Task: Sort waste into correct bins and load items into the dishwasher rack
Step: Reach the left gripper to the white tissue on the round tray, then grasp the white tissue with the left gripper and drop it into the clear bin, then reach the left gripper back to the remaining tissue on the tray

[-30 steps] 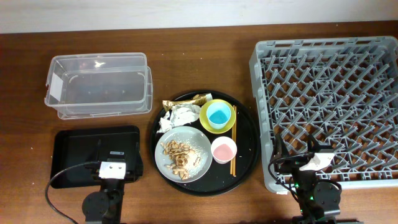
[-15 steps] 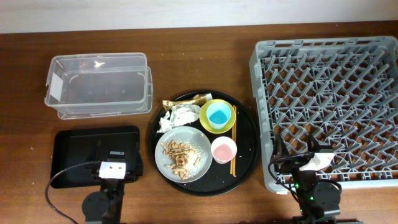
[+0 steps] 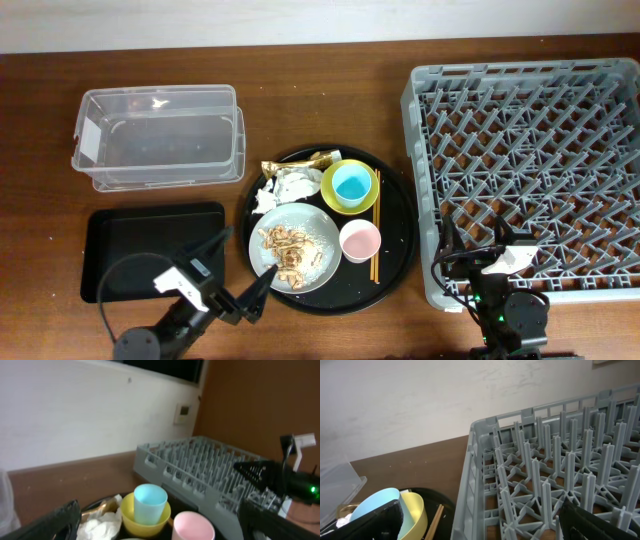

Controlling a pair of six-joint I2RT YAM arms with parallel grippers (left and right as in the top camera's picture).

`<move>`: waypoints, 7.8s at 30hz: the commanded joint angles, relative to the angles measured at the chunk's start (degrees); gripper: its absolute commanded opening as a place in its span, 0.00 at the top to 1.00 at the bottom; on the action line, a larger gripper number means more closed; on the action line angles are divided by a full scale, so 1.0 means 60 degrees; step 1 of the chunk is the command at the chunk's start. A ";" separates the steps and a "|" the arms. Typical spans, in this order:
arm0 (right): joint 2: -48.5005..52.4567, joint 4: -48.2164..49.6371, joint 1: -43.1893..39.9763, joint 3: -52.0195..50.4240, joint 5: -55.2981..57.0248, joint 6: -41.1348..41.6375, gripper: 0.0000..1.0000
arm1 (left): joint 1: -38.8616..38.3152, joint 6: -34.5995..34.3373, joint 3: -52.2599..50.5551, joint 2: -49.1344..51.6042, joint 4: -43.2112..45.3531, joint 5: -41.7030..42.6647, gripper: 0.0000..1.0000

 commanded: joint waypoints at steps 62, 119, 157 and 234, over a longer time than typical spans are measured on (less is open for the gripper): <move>-0.0062 -0.0033 -0.0062 -0.0076 0.0084 0.0007 0.02 | -0.4127 0.1308 1.1522 1.4429 -1.0437 -0.3526 0.01; -0.0062 -0.0033 -0.0062 -0.0076 0.0087 0.0007 0.02 | -0.3945 -0.0448 1.1479 1.8677 -0.6288 -0.7399 0.68; -0.0062 -0.0033 -0.0062 -0.0076 0.0084 0.0007 0.02 | -0.0761 -0.0255 1.1482 1.5023 -0.5198 -0.9114 0.99; -0.0062 -0.0033 -0.0062 -0.0076 0.0087 0.0007 0.02 | -0.5213 -0.2648 0.9683 1.3599 -0.9643 -0.7766 0.28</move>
